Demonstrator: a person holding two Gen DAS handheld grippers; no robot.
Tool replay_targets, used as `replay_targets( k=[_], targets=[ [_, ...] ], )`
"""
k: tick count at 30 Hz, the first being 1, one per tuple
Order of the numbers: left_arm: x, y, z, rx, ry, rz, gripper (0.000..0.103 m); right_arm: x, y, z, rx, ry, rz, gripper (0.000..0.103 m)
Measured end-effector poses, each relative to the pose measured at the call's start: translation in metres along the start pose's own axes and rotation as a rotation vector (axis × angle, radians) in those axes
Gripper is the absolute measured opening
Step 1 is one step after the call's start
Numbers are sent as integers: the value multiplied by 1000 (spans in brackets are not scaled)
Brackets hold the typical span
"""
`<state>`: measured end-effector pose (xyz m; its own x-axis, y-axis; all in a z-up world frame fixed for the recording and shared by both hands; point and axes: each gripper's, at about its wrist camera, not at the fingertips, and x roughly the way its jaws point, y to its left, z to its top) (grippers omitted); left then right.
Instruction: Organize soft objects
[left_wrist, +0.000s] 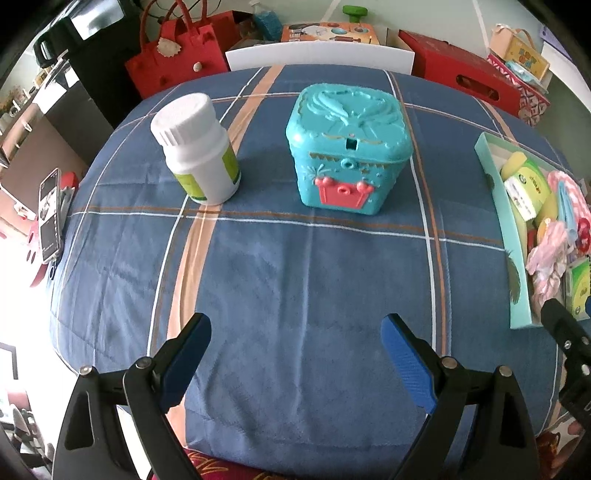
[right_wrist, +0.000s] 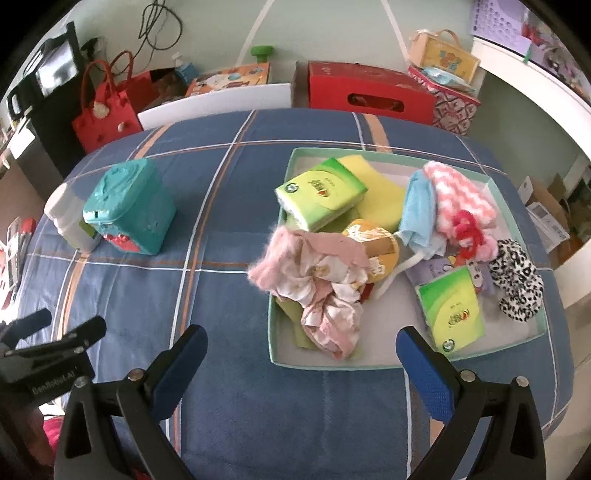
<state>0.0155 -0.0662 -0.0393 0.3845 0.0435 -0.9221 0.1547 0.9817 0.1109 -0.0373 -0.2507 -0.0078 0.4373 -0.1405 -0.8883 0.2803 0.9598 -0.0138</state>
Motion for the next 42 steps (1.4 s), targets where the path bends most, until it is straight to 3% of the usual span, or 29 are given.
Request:
replay_targets(
  k=[8, 18, 25, 35, 42],
  targets=[
    [8, 3, -2, -26, 19, 3, 93, -4, -2, -4, 15, 0, -20, 103],
    [-1, 5, -1, -59, -27, -30, 93, -12, 0, -6, 9, -25, -56, 103],
    [-6, 1, -1, -85, -59, -66, 93, -2, -5, -6, 30, 21, -43, 103],
    [-7, 11, -1, -166, -83, -116, 93, -4, -10, -6, 52, 15, -55, 103],
    [-12, 5, -2, -126, -104, -98, 93, -12, -8, -7, 42, -21, -73, 103]
  ],
)
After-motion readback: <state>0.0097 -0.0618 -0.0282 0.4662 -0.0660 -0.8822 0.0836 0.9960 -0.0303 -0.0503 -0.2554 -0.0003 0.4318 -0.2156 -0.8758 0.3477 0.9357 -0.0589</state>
